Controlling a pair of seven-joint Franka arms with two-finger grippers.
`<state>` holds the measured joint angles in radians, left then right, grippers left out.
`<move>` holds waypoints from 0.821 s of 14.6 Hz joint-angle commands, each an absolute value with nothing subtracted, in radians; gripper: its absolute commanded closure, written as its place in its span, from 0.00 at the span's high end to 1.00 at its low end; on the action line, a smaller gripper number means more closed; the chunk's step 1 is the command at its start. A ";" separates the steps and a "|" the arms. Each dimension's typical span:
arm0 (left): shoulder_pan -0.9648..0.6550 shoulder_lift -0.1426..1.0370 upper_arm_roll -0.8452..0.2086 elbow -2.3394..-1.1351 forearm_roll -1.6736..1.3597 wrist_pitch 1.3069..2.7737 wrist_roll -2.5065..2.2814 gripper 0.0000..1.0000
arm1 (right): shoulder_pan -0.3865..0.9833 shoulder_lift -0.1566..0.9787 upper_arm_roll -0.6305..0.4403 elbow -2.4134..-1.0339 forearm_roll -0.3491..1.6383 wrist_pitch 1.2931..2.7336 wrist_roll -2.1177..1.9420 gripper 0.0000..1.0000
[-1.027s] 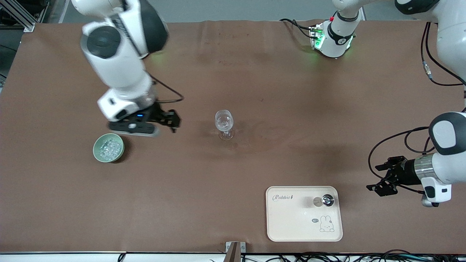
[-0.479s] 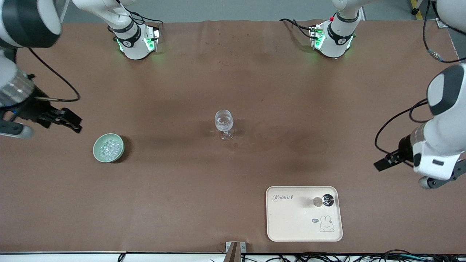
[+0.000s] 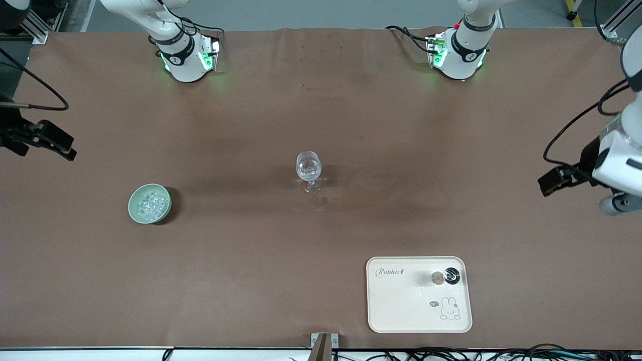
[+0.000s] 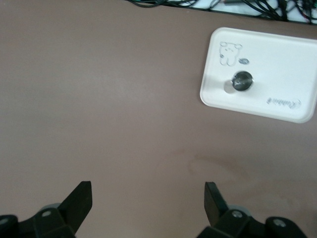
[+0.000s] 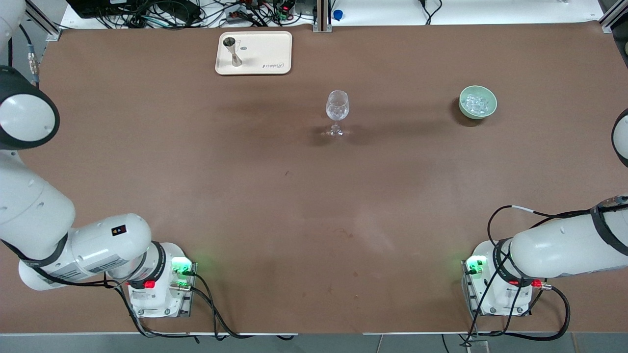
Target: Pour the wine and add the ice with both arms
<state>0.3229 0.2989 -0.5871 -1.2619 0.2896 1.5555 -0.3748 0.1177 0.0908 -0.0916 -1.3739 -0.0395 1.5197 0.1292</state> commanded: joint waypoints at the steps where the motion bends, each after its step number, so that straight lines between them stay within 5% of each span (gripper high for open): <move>1: 0.217 0.113 -0.378 -1.425 0.146 1.563 -0.280 1.00 | 0.086 0.055 -0.072 -1.374 -0.032 1.453 0.114 1.00; 8: 0.056 -0.127 -0.141 -1.663 0.028 1.566 -0.111 1.00 | -0.027 0.043 -0.049 -1.407 0.004 1.482 0.065 1.00; 12: 0.022 -0.167 -0.140 -1.686 0.014 1.552 -0.110 1.00 | -0.071 0.038 -0.002 -1.442 0.023 1.480 0.043 1.00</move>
<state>0.0478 -0.1261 -0.1417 -1.6519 0.0268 1.5491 -0.1197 -0.0428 0.0656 -0.0406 -1.3915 0.0123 1.4661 0.0564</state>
